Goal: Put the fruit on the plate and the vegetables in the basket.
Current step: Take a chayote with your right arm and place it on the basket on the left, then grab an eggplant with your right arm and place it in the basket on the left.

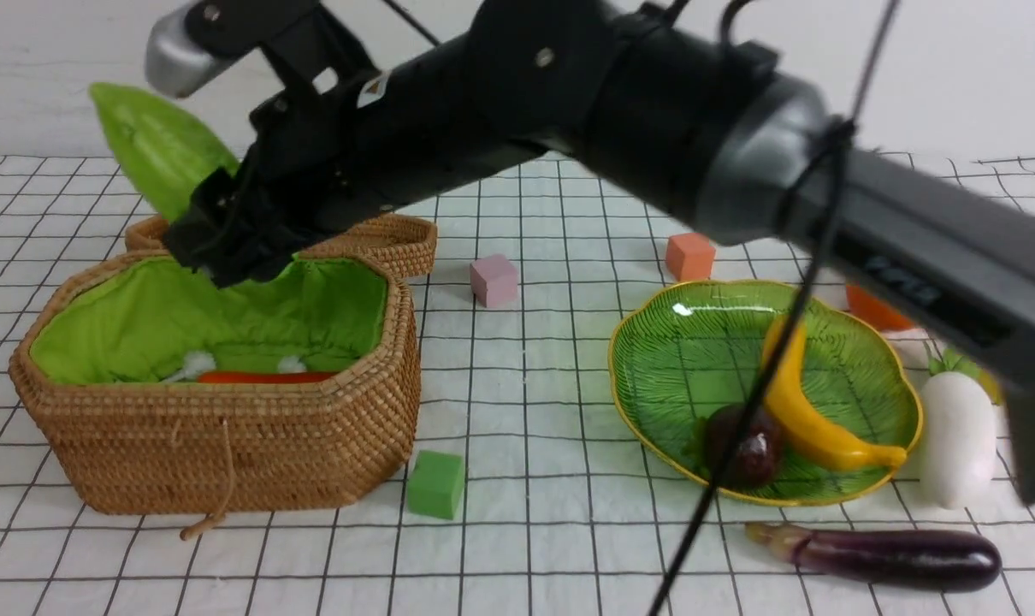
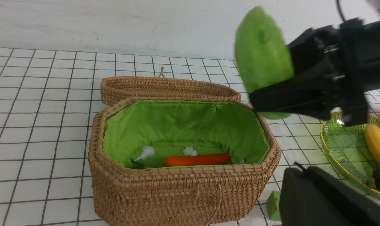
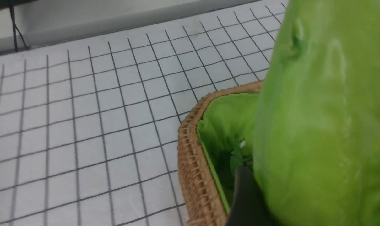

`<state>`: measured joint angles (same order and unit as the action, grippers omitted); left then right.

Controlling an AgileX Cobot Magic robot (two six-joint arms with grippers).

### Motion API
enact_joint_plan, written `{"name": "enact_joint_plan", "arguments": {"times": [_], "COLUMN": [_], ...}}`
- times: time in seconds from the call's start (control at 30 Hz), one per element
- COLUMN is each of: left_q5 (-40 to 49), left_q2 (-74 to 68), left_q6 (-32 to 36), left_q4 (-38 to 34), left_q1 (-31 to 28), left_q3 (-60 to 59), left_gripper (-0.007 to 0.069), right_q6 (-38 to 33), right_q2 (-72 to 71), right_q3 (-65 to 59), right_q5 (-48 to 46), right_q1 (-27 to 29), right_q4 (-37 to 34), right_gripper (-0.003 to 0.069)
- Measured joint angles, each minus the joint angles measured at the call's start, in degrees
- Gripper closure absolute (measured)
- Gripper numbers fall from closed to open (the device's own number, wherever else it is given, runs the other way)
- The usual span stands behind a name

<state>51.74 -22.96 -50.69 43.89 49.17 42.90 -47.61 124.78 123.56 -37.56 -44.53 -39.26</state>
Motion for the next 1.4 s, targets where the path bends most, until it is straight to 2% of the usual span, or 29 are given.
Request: {"name": "enact_joint_plan", "arguments": {"times": [0.07,0.1,0.13,0.17,0.23,0.27,0.33,0.4,0.43,0.47,0.5,0.53,0.57,0.6,0.67,0.7,0.73,0.77,0.83,0.93,1.03,1.07,1.1,1.27,1.4], "left_q5": [0.00,0.00,0.00,0.00,-0.22,-0.28,-1.27,-3.12,-3.37,-5.66,-5.92,-7.71,-8.26,-8.97,-9.56,-9.56,-9.56,-9.48,-9.48,-9.66,-9.83,-9.83,-9.83,-9.77,-9.72], "left_q2": [0.00,0.00,0.00,0.00,0.00,0.00,0.00,0.00,0.00,0.00,0.00,-0.19,-0.41,-0.79,-1.85,-2.62,-2.74,-3.50,-4.27,-4.74,-4.74,-4.74,-4.74,-4.74,-4.74], "left_q6": [0.00,0.00,0.00,0.27,1.49,1.63,4.53,8.49,9.00,14.45,15.16,21.30,24.66,28.91,36.33,40.75,41.43,45.76,50.27,55.33,57.16,57.28,57.49,57.53,57.55], "left_q4": [-0.14,-0.56,-0.66,-1.22,-1.94,-2.03,-3.70,-6.56,-7.00,-12.17,-12.86,-19.12,-22.50,-26.79,-34.35,-39.19,-39.95,-44.88,-50.95,-56.45,-58.21,-58.21,-58.47,-58.81,-59.11], "left_q1": [0.00,0.00,0.00,0.00,0.00,0.00,0.00,0.00,0.00,0.00,0.00,0.00,0.00,0.00,0.00,0.00,0.00,0.00,0.00,0.00,0.00,0.00,0.00,0.00,0.00], "left_q3": [0.00,0.00,0.00,0.00,0.00,0.00,0.00,0.00,0.00,0.00,0.00,0.00,0.00,0.00,0.00,-0.06,-0.06,-0.06,-0.09,-0.09,-0.09,-0.09,-0.09,-0.09,-0.09], "left_gripper": [0.0638,0.0638,0.0638,0.0638,0.0638,0.0638,0.0638,0.0638,0.0638,0.0638,0.0638,0.0638,0.0638,0.0638,0.0638,0.0638,0.0638,0.0638,0.0638,0.0638,0.0638,0.0638,0.0638,0.0638,0.0638], "right_q6": [-1.19,-1.55,-1.62,-1.63,-1.13,-0.85,3.99,10.81,10.81,19.04,19.04,25.02,27.84,29.88,32.67,34.21,34.42,35.61,37.37,40.12,40.88,40.88,40.10,34.23,23.68], "right_q2": [2.22,4.97,5.23,6.85,6.90,6.84,5.12,1.95,1.56,-2.66,-3.17,-7.84,-9.35,-12.20,-15.70,-18.24,-19.05,-22.08,-26.59,-37.12,-47.00,-47.65,-53.22,-58.65,-58.11], "right_q3": [1.55,3.16,3.38,3.80,3.85,3.84,4.10,4.21,4.21,4.32,4.32,4.54,4.75,4.75,4.43,3.30,3.08,1.08,-3.86,-16.11,-31.56,-31.56,-41.91,-58.82,-71.83], "right_q5": [0.63,1.21,1.29,1.86,1.80,1.71,-0.95,-6.56,-7.30,-14.88,-15.81,-23.45,-27.06,-30.74,-33.08,-33.77,-33.89,-34.10,-34.16,-34.10,-34.16,-34.16,-34.47,-34.40,-28.10], "right_q1": [0.00,0.00,0.00,0.00,0.06,0.06,0.06,0.06,0.06,0.06,0.06,0.06,0.06,0.06,0.06,0.06,0.06,0.06,0.18,1.57,5.26,5.60,9.20,15.45,20.54], "right_q4": [-0.06,0.06,0.06,1.40,3.38,3.88,8.29,12.77,12.77,17.99,17.99,22.69,25.81,28.83,33.15,36.07,36.43,38.56,40.39,42.05,42.72,42.72,42.93,42.62,40.67], "right_gripper": [0.0202,0.0146,0.0136,0.0043,-0.0003,-0.0006,-0.0006,0.0035,0.0041,0.0113,0.0123,0.0214,0.0266,0.0351,0.0468,0.0554,0.0579,0.0641,0.0666,0.0666,0.0662,0.0662,0.0652,0.0599,0.0424]}}
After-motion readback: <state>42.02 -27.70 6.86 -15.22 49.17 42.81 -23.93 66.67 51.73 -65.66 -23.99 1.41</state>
